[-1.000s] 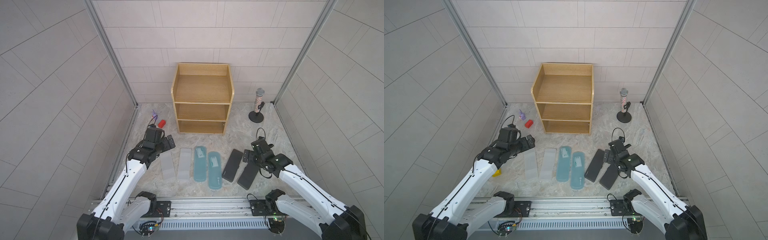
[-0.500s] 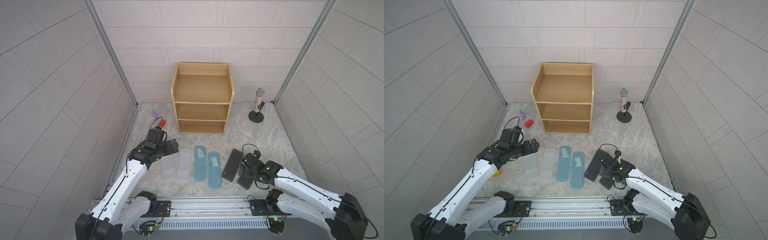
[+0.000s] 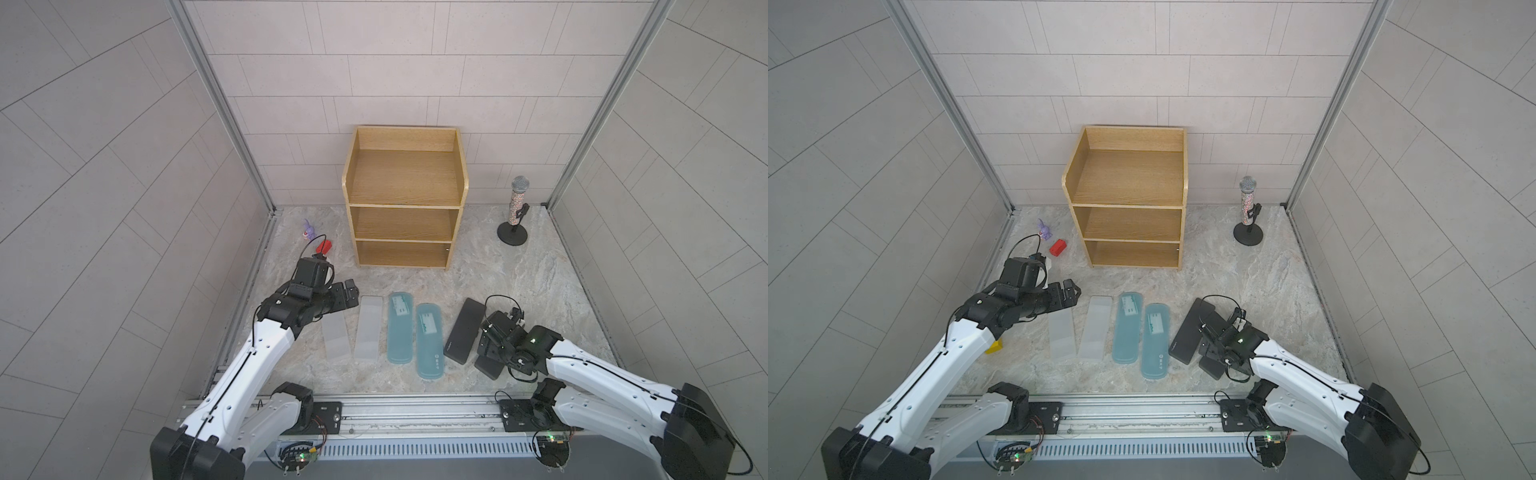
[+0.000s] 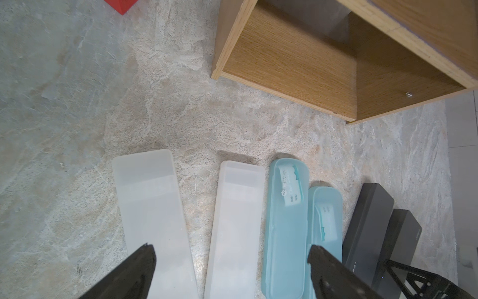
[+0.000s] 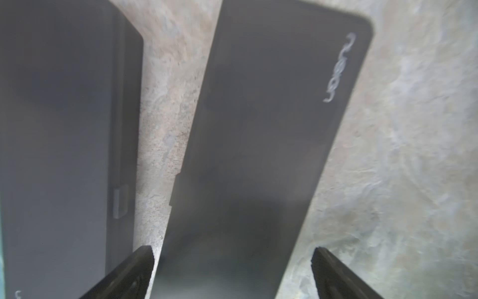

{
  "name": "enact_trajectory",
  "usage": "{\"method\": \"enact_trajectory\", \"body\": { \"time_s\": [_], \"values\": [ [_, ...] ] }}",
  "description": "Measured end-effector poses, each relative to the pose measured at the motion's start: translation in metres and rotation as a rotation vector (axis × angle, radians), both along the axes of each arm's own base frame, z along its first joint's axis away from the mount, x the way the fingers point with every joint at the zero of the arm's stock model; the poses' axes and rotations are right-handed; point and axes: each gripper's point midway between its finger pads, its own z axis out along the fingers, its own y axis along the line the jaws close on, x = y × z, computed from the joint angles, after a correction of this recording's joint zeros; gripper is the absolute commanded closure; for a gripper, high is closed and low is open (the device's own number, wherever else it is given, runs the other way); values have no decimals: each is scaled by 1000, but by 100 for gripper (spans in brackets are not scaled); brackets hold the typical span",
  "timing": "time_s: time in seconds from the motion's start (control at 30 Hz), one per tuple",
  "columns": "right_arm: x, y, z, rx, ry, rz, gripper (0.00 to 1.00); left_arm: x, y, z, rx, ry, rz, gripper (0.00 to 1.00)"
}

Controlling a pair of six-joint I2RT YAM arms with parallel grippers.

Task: Place the pencil cases on the shelf according to color
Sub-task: Pick up the pencil case from the center of the board.

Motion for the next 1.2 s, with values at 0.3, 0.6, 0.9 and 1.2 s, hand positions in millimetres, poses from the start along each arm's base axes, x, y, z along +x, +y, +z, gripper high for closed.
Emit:
{"method": "enact_trajectory", "body": {
  "time_s": [0.3,0.6,0.9,1.2],
  "values": [
    [6,2,-12,-24,37,19,14,-1,-1,0,-6,2,-5,0],
    [36,3,-12,-57,112,90,14,0,-1,0,-6,1,-5,0],
    [39,7,-10,-70,131,169,5,0,-1,0,-6,2,-5,0],
    [13,13,-4,32,85,176,5,1,-2,-5,-1,21,-5,0]
  ]
}}
